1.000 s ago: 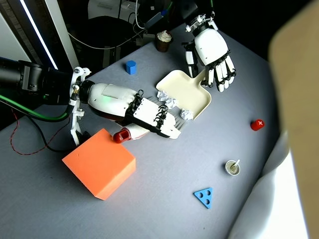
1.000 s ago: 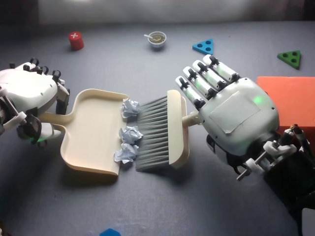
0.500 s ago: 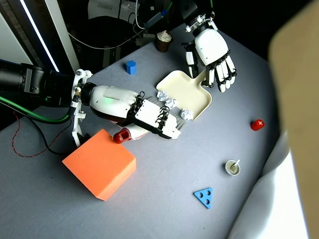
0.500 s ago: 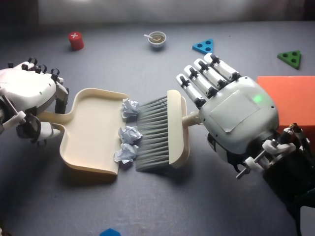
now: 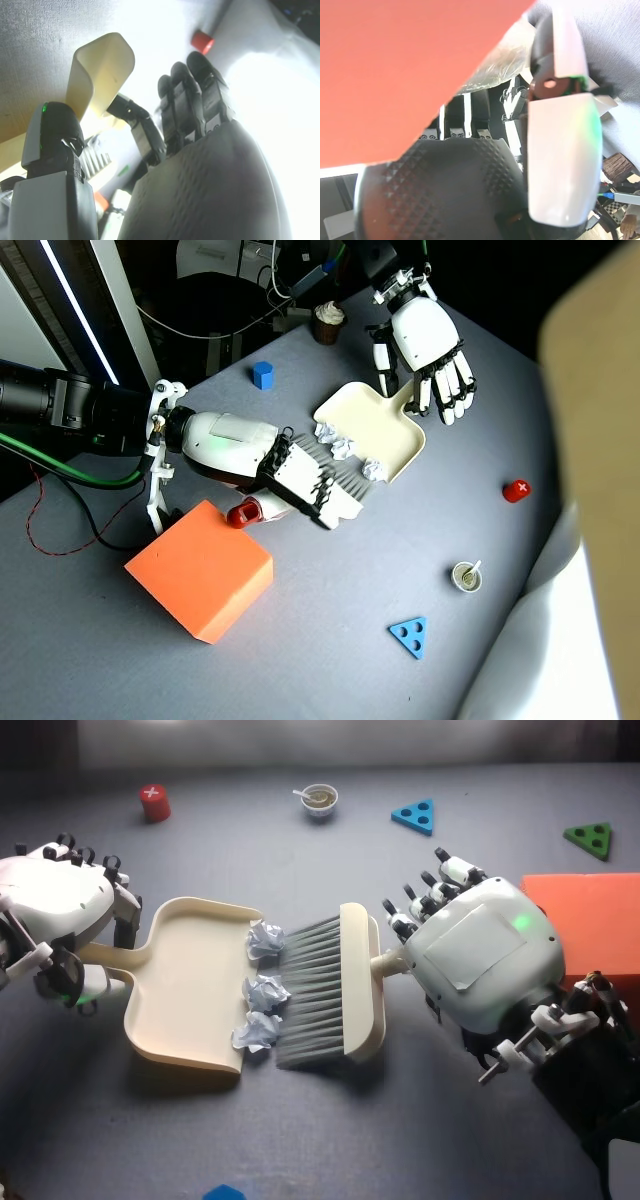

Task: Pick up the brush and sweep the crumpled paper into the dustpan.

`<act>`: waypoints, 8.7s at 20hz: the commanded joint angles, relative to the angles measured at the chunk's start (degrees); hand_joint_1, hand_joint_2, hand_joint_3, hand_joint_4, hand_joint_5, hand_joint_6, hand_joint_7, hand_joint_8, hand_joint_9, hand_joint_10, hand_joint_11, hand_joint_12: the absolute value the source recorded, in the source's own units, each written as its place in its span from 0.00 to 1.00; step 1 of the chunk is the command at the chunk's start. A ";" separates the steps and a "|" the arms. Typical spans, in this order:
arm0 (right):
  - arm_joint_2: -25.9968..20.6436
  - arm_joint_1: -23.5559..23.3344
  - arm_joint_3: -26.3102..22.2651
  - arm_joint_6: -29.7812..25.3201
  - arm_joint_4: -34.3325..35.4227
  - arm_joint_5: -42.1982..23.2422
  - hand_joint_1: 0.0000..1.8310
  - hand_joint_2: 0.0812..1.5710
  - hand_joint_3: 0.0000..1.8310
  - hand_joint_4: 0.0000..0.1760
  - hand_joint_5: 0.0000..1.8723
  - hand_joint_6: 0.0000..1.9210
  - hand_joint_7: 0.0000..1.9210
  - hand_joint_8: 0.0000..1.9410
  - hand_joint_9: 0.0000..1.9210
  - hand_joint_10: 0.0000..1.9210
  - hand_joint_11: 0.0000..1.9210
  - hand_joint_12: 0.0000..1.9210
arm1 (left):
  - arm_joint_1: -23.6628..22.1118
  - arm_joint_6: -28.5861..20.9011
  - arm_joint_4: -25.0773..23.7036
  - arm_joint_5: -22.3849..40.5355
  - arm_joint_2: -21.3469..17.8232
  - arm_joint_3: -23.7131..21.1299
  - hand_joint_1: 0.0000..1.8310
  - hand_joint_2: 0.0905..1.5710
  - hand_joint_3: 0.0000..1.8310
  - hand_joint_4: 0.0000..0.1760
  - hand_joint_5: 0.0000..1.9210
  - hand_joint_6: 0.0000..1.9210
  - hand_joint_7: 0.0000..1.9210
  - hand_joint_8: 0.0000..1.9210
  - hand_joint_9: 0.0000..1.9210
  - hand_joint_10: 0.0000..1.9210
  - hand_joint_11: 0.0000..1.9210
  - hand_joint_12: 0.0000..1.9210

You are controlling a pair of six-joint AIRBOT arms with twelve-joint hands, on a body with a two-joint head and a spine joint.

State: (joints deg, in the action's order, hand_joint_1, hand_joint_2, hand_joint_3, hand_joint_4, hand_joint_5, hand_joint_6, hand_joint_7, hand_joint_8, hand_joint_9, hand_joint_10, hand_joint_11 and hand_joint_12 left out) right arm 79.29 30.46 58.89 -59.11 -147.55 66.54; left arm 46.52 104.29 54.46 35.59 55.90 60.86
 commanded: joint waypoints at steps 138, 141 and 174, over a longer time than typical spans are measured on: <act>-2.27 -25.17 -6.82 41.04 22.83 -19.76 0.74 0.77 0.00 0.65 0.45 1.00 0.56 1.00 0.71 1.00 0.76 1.00 | -1.75 2.92 2.94 6.36 1.59 -0.25 0.54 0.74 0.00 0.57 0.44 0.62 0.16 0.00 0.12 0.00 0.00 0.28; -4.68 -23.79 -9.64 38.67 19.13 -15.07 0.76 0.76 0.00 0.20 0.47 1.00 0.57 1.00 0.73 1.00 0.77 1.00 | -1.75 2.92 2.94 6.71 1.67 -0.38 0.55 0.73 0.00 0.50 0.44 0.61 0.16 0.00 0.12 0.00 0.00 0.28; -13.71 -15.74 -18.28 46.40 24.81 -8.92 0.15 0.47 0.00 0.00 0.15 0.00 0.17 0.00 0.18 0.01 0.13 0.18 | -10.79 11.46 6.21 2.78 -3.35 -4.48 0.42 0.59 0.00 0.88 0.13 0.00 0.09 0.00 0.09 0.00 0.00 0.27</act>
State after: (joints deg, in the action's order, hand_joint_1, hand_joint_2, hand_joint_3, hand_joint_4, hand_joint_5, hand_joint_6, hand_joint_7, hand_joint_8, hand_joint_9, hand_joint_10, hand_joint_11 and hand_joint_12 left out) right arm 66.11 14.96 40.80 -13.15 -117.84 54.17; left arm 36.03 115.81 63.37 34.50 52.73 56.07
